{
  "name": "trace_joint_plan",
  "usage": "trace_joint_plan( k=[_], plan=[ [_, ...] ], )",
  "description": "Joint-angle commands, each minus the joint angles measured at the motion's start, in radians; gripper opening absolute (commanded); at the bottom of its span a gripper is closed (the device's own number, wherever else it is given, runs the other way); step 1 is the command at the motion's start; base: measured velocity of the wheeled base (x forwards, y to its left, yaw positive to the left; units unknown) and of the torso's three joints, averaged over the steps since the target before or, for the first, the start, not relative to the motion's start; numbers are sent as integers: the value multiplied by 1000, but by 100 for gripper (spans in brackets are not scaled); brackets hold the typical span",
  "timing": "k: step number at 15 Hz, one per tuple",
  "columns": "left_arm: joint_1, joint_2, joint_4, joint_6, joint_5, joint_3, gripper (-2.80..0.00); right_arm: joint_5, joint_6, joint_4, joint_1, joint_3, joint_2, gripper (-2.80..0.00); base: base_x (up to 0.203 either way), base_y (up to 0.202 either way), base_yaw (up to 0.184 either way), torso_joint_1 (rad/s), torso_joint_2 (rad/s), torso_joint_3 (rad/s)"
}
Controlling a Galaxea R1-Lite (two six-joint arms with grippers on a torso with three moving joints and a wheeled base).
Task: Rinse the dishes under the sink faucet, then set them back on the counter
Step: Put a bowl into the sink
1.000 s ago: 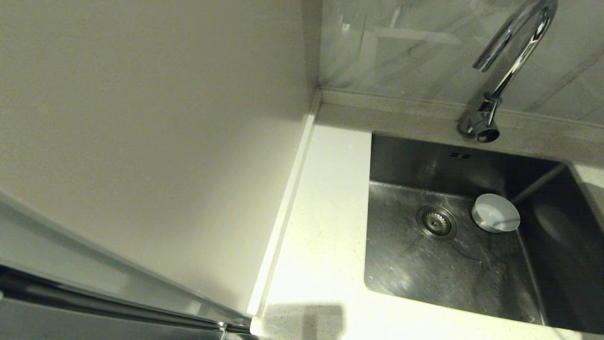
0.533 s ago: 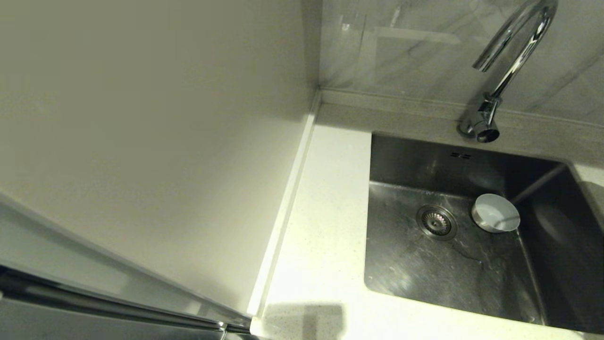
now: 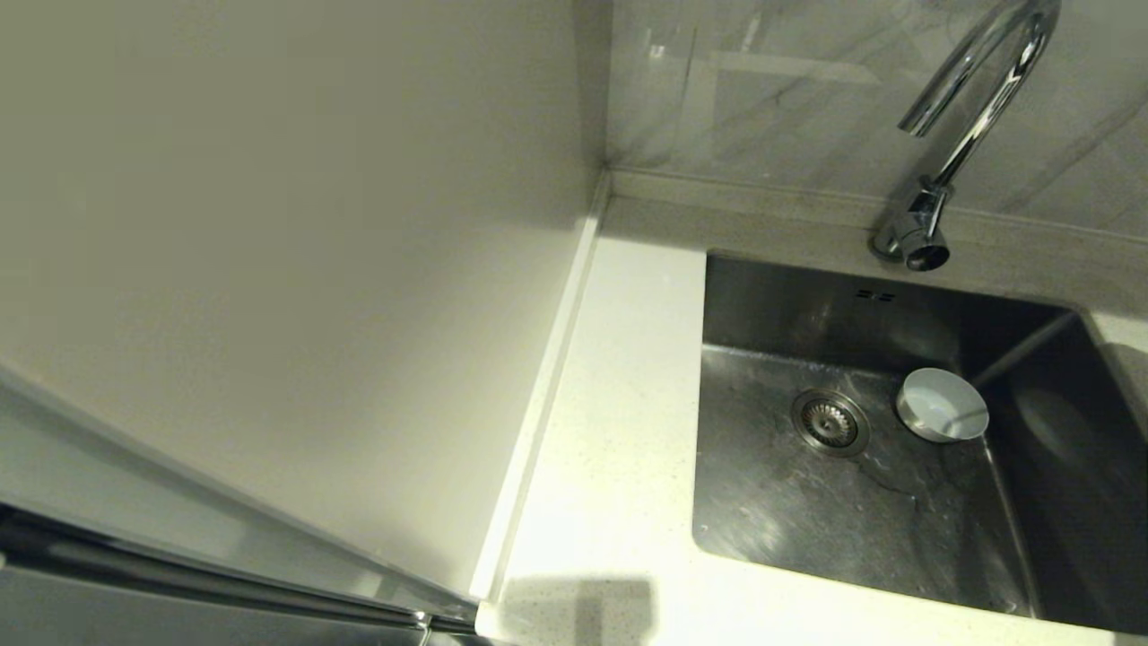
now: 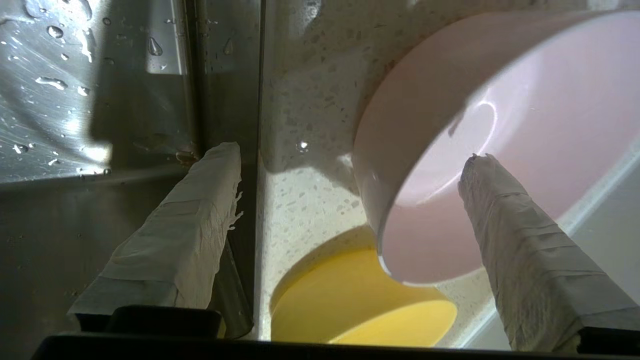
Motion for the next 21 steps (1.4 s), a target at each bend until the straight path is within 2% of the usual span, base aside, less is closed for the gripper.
trace_joint_plan(
  k=[1, 2, 3, 16, 21],
  plan=[
    [0, 0, 0, 0, 0, 3, -280, -1, -4, -1, 0, -2, 17, 0, 0, 0, 0, 0, 0, 0],
    [0, 0, 0, 0, 0, 3, -280, -1, -7, -12, 0, -2, 19, -81, 0, 0, 0, 0, 0, 0],
    [0, 0, 0, 0, 0, 3, -280, -2, -8, -12, 0, -2, 20, -280, 0, 0, 0, 0, 0, 0],
    [0, 0, 0, 0, 0, 3, -280, 4, -6, -12, 3, 42, -50, -280, 0, 0, 0, 0, 0, 0],
    [0, 0, 0, 0, 0, 3, -280, 159, -42, -11, 31, 171, -221, -280, 0, 0, 0, 0, 0, 0]
  ],
)
